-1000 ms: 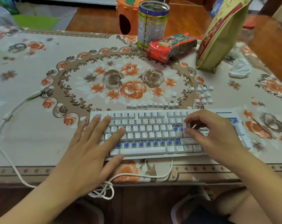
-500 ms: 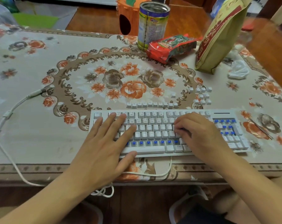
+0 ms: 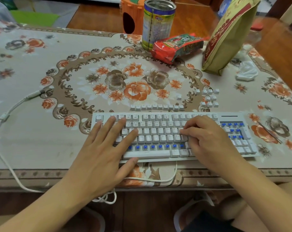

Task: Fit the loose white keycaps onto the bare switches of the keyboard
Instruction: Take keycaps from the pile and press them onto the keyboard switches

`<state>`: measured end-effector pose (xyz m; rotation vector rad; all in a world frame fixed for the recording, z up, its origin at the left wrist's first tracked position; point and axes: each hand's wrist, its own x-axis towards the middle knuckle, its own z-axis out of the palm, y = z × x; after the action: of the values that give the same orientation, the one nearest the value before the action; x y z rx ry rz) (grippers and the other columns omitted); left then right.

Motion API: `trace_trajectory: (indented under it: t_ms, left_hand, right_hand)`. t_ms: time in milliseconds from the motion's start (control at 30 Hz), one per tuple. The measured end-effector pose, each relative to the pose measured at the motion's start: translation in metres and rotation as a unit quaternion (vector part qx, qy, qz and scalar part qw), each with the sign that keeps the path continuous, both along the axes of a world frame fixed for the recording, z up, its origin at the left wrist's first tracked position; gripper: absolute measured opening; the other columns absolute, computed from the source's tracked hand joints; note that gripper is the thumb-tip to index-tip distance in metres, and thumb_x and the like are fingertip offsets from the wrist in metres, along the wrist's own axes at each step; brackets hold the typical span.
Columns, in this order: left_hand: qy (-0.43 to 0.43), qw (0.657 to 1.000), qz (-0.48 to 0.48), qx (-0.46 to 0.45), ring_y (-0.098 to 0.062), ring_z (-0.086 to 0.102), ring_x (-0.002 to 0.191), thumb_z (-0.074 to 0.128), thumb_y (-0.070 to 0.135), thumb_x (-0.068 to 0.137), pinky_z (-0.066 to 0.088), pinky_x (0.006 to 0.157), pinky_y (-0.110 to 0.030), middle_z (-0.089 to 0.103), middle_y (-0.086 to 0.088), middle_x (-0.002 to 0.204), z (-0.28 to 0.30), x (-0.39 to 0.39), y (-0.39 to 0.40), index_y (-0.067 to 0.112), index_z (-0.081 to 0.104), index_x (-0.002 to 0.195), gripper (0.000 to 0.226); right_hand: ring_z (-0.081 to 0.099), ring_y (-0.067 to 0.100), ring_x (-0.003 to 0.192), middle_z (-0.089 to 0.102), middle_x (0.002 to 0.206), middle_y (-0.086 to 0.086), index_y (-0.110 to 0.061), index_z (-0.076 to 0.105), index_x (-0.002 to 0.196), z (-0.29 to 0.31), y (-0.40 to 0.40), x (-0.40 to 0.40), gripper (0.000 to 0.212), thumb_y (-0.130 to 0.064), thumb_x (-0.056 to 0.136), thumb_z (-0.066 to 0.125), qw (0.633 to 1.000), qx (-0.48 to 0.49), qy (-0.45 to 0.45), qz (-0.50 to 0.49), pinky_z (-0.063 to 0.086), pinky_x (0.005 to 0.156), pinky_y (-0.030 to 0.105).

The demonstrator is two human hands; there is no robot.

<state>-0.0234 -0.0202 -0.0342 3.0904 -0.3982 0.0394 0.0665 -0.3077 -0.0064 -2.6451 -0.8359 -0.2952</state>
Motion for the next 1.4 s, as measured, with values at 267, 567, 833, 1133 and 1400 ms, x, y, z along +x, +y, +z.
trace_trajectory:
  t_ms: [267, 567, 833, 1133, 1400]
  left_hand:
    - [-0.004, 1.000, 0.002, 0.001, -0.032, 0.016, 0.157, 0.029, 0.065, 0.100, 0.018, 0.124, -0.057, 0.026, -0.011, 0.168, -0.002, 0.001, -0.001, 0.028, 0.034, 0.160, 0.070]
    - [0.002, 1.000, 0.006, -0.008, -0.032, 0.022, 0.156, 0.027, 0.067, 0.101, 0.017, 0.122, -0.056, 0.034, -0.011, 0.165, 0.006, 0.005, -0.006, 0.030, 0.042, 0.156, 0.067]
    - [-0.012, 0.998, 0.013, -0.053, -0.028, 0.022, 0.156, 0.022, 0.068, 0.102, 0.015, 0.123, -0.052, 0.033, -0.008, 0.165, 0.015, 0.015, -0.005, 0.032, 0.040, 0.156, 0.067]
    - [-0.005, 0.998, 0.010, -0.066, -0.028, 0.025, 0.155, 0.021, 0.068, 0.102, 0.013, 0.122, -0.051, 0.036, -0.006, 0.164, 0.012, 0.017, 0.000, 0.035, 0.039, 0.156, 0.066]
    - [-0.001, 0.999, 0.009, -0.053, -0.031, 0.029, 0.153, 0.022, 0.067, 0.103, 0.015, 0.120, -0.052, 0.041, -0.008, 0.161, 0.008, 0.014, 0.002, 0.032, 0.045, 0.153, 0.065]
  right_hand:
    - [0.050, 0.023, 0.077, 0.057, 0.075, -0.004, -0.012, 0.079, 0.078, -0.006, 0.010, 0.005, 0.022, 0.007, 0.081, 0.068, 0.998, 0.005, 0.029, -0.052, 0.047, 0.066, 0.042]
    - [0.048, 0.020, 0.084, 0.052, 0.080, -0.011, -0.022, 0.079, 0.103, 0.014, 0.007, 0.000, 0.028, -0.002, 0.086, 0.068, 0.992, -0.092, 0.073, -0.040, 0.040, 0.069, 0.032]
    - [0.061, 0.008, 0.095, 0.068, 0.098, -0.013, -0.023, 0.076, 0.103, 0.064, 0.016, 0.079, 0.030, -0.006, 0.095, 0.053, 0.979, -0.017, 0.157, -0.125, 0.048, 0.087, 0.025]
    - [0.061, 0.022, 0.104, 0.069, 0.112, 0.000, -0.016, 0.069, 0.118, 0.029, 0.045, 0.158, 0.029, -0.010, 0.089, 0.066, 0.967, -0.193, 0.147, -0.080, 0.051, 0.088, 0.033]
    - [0.062, 0.030, 0.103, 0.069, 0.110, 0.010, -0.014, 0.067, 0.113, 0.013, 0.050, 0.160, 0.023, -0.011, 0.091, 0.061, 0.962, -0.236, 0.101, -0.095, 0.055, 0.086, 0.040]
